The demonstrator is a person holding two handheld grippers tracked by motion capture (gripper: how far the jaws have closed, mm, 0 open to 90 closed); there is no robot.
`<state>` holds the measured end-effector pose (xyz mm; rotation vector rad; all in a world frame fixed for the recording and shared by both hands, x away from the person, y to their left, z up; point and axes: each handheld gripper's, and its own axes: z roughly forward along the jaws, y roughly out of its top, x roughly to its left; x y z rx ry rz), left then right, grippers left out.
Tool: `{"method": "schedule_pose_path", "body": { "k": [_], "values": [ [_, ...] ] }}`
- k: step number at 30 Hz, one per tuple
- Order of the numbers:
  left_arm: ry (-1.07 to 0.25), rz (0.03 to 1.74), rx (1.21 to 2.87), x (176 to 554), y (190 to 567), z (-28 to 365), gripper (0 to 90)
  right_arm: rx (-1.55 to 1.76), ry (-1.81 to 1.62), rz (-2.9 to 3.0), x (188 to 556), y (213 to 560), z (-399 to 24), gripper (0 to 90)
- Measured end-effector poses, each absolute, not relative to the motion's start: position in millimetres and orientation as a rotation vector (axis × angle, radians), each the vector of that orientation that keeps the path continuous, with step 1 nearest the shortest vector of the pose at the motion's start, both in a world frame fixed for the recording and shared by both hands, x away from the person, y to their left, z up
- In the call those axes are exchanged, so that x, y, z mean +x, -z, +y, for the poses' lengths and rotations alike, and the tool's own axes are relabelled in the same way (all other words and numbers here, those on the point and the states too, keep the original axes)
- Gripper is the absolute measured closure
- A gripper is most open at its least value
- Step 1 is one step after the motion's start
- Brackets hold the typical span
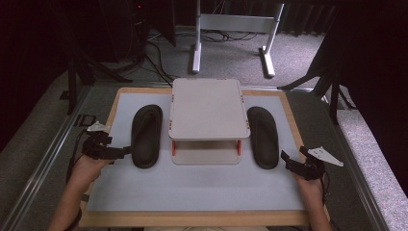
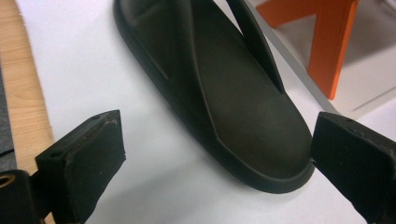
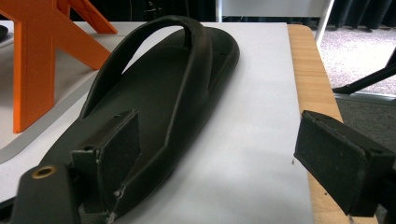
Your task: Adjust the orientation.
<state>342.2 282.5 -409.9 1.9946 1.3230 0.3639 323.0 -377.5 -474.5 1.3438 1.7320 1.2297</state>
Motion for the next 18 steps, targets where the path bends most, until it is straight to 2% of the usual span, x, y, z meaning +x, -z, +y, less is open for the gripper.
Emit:
{"method": "schedule_pose_path", "body": {
  "k": [14,18],
  "values": [
    [-0.273,1.330,2.157,391,394,265,5.8,1.343,-1.216,1.746,324,475,-376,15.3],
    [-0.226,1.347,2.200,406,397,257,13.9,1.343,-1.215,1.754,324,475,-376,16.5]
  ]
}}
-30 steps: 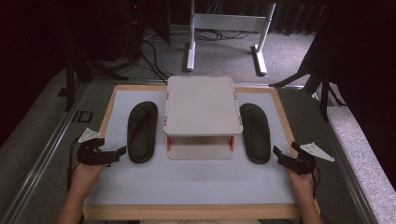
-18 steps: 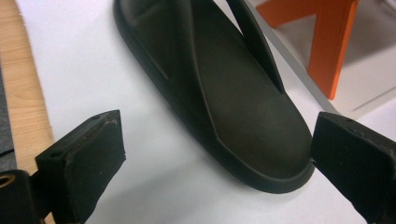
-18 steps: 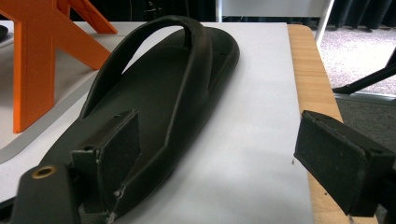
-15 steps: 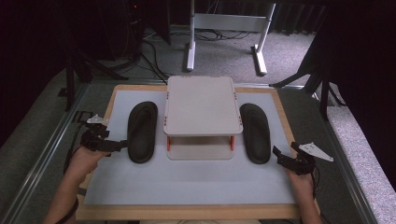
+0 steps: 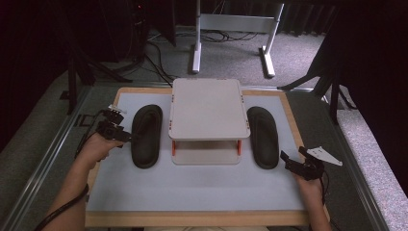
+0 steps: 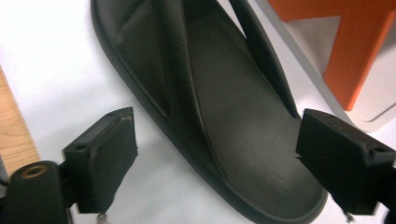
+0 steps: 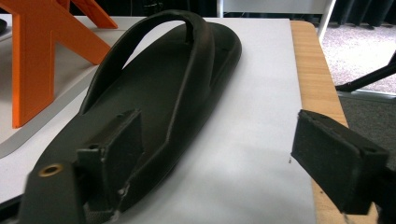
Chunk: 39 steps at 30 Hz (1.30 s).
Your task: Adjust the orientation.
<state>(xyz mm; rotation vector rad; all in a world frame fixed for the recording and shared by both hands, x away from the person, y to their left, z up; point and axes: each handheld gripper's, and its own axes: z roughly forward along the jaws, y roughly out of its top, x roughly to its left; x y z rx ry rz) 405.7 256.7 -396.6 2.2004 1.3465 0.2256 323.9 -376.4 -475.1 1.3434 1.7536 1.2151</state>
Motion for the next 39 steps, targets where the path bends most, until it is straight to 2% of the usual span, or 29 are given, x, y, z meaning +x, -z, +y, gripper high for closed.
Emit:
{"method": "schedule_pose_path", "body": {
  "k": [3,5,10,16,21,27,31,34,39],
  "values": [
    [-0.200,1.357,2.235,416,399,251,15.7,1.339,-1.213,1.760,324,475,-376,16.7],
    [-0.211,1.358,2.251,423,399,247,21.2,1.341,-1.212,1.762,324,475,-376,17.2],
    [-0.194,1.399,2.285,440,398,242,24.7,1.353,-1.208,1.777,325,475,-376,21.4],
    [-0.127,1.456,2.320,457,405,240,34.5,1.349,-1.210,1.778,325,476,-376,22.2],
    [-0.128,1.484,2.339,464,411,236,43.0,1.343,-1.209,1.786,325,476,-376,23.0],
    [-0.123,1.589,2.331,470,420,233,44.6,1.336,-1.197,1.793,325,476,-375,23.0],
    [-0.102,1.584,2.346,471,423,230,55.8,1.331,-1.189,1.798,325,476,-374,23.6],
    [-0.150,1.605,2.372,472,424,228,66.9,1.321,-1.185,1.809,325,476,-373,25.4],
    [-0.113,1.645,2.334,473,423,232,70.6,1.321,-1.186,1.804,325,476,-373,25.3]
  ]
}}
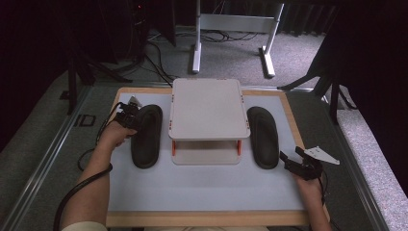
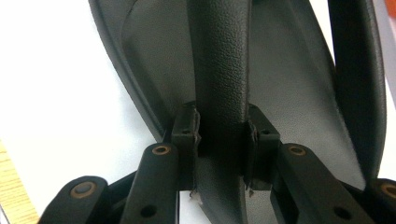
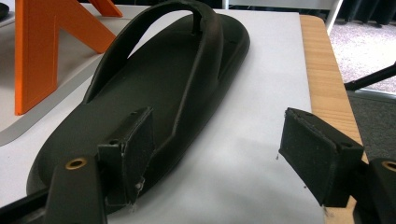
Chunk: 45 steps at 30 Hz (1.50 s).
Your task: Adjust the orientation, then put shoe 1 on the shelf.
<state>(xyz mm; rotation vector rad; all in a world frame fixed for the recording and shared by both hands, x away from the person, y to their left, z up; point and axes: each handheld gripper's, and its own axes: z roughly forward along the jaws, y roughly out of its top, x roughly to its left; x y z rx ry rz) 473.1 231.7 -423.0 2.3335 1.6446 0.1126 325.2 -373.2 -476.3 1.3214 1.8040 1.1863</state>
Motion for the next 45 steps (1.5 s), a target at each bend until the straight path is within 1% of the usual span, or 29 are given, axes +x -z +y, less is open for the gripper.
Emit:
{"method": "schedule_pose_path", "body": {
  "k": [5,7,12,16,23,25,26,28,40,43,45],
  "values": [
    [-0.122,1.676,2.282,471,421,233,72.1,1.321,-1.181,1.806,325,476,-373,25.3],
    [-0.150,1.681,2.271,469,418,234,72.2,1.321,-1.177,1.806,325,476,-372,25.3],
    [-0.130,1.677,2.220,462,410,239,72.7,1.319,-1.174,1.809,326,477,-372,25.3],
    [-0.140,1.677,2.203,457,402,242,73.0,1.317,-1.174,1.807,325,476,-372,25.2],
    [-0.154,1.677,2.145,449,389,250,73.2,1.326,-1.176,1.803,325,476,-373,22.2],
    [-0.135,1.667,2.139,446,384,253,73.2,1.325,-1.173,1.802,325,476,-372,21.9],
    [-0.150,1.667,2.125,445,380,255,73.2,1.324,-1.172,1.803,325,476,-372,21.8],
    [-0.134,1.661,2.099,443,372,259,73.3,1.324,-1.172,1.802,325,476,-372,21.8],
    [-0.210,1.621,2.123,437,314,247,73.6,1.325,-1.172,1.801,325,476,-372,20.5],
    [-0.213,1.613,2.112,436,298,243,73.7,1.326,-1.170,1.801,325,476,-372,20.4],
    [-0.188,1.591,2.086,436,286,241,73.6,1.329,-1.168,1.802,326,477,-372,20.4]
  ]
}}
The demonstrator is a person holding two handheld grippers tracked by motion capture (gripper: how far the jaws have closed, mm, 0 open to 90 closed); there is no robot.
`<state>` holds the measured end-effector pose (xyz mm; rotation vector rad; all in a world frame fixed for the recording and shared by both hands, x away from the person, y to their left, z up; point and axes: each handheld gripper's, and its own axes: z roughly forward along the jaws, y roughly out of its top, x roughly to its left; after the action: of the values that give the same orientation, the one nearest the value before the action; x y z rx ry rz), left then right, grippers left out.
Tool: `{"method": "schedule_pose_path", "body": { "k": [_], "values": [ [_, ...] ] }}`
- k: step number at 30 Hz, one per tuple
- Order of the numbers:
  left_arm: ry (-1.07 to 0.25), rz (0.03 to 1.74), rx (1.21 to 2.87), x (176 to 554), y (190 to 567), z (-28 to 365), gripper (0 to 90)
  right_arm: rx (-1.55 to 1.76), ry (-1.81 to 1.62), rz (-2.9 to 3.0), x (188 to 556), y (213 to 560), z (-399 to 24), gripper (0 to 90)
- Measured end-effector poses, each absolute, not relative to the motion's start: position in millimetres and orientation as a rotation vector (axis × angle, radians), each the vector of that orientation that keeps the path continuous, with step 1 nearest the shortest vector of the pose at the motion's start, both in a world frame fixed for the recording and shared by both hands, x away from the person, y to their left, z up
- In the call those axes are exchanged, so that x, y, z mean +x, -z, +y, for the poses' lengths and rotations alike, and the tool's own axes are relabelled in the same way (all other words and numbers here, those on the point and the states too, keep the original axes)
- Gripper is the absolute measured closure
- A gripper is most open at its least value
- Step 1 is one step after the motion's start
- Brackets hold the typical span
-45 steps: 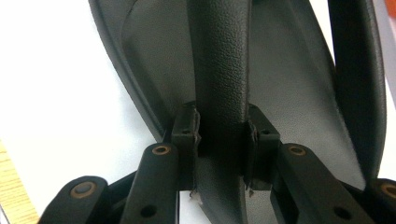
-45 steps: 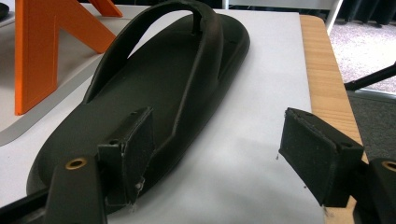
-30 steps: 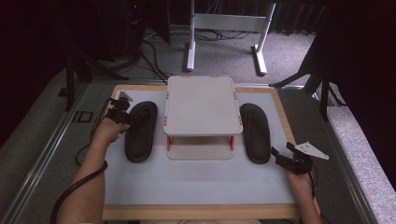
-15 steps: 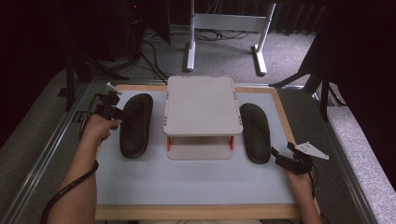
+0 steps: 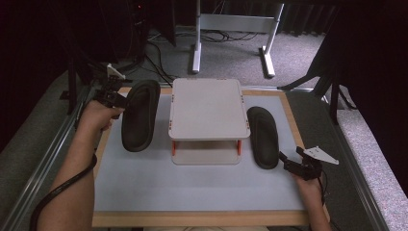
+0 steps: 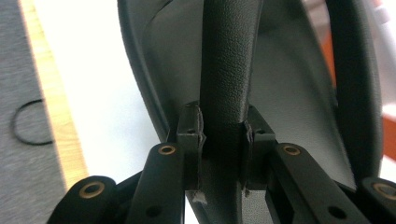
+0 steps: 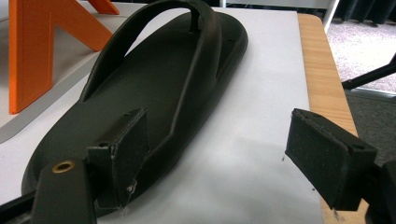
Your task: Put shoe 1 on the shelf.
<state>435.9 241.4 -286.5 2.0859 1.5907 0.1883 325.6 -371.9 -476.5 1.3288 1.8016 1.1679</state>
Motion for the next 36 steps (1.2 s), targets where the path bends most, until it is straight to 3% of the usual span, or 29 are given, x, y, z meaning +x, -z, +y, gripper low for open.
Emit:
{"method": "schedule_pose_path", "body": {
  "k": [5,15,36],
  "values": [
    [-0.253,1.563,2.083,435,260,230,73.7,1.329,-1.164,1.803,326,477,-372,20.4],
    [-0.260,1.473,2.088,437,226,193,73.7,1.327,-1.159,1.804,326,477,-372,20.4],
    [-0.189,1.481,2.136,455,248,109,73.7,1.332,-1.141,1.809,327,477,-370,20.4]
  ]
}}
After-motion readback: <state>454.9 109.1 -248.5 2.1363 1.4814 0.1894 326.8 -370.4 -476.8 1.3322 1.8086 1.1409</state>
